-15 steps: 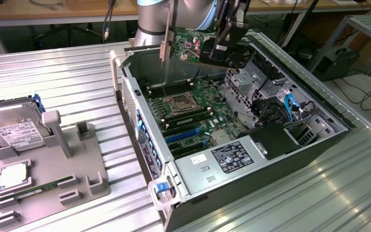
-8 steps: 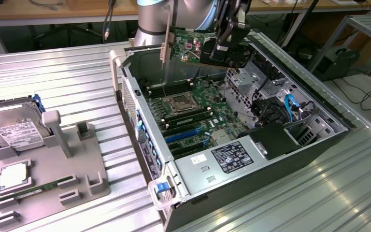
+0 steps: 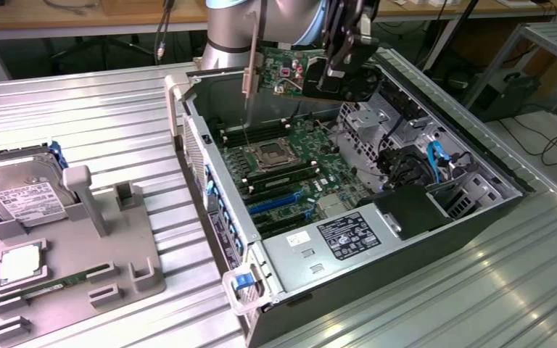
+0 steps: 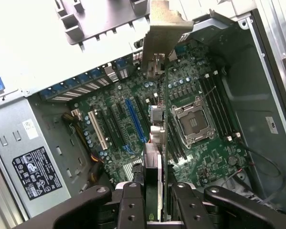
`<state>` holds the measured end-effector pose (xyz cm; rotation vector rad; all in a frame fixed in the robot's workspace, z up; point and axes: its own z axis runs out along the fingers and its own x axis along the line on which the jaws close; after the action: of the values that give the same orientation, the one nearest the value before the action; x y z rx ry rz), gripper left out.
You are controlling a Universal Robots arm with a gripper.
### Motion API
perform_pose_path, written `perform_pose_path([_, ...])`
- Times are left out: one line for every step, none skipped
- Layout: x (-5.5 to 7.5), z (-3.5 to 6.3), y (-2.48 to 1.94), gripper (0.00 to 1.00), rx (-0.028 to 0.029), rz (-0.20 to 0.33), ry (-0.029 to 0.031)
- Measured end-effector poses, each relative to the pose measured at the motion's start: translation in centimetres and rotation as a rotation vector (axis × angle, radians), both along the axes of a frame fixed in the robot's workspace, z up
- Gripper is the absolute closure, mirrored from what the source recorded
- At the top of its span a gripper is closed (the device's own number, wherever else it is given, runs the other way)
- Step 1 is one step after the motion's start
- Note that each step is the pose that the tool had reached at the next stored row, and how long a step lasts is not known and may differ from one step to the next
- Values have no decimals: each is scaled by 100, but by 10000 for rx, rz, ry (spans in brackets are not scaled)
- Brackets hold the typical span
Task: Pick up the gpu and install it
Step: 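Insert the gpu into the slot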
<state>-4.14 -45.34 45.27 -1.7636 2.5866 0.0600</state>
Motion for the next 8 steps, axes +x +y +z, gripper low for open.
perform_pose_path([0, 0, 0, 73, 1, 52, 0])
perform_pose_path([0, 0, 0, 73, 1, 147, 0])
perform_pose_path([0, 0, 0, 73, 1, 263, 0])
perform_pose_path([0, -1, 0, 73, 1, 379, 0])
perform_pose_path([0, -1, 0, 73, 1, 525, 0])
perform_pose_path([0, -1, 0, 73, 1, 652, 0])
perform_pose_path([0, 0, 0, 73, 1, 751, 0])
perform_pose_path([0, 0, 0, 73, 1, 847, 0])
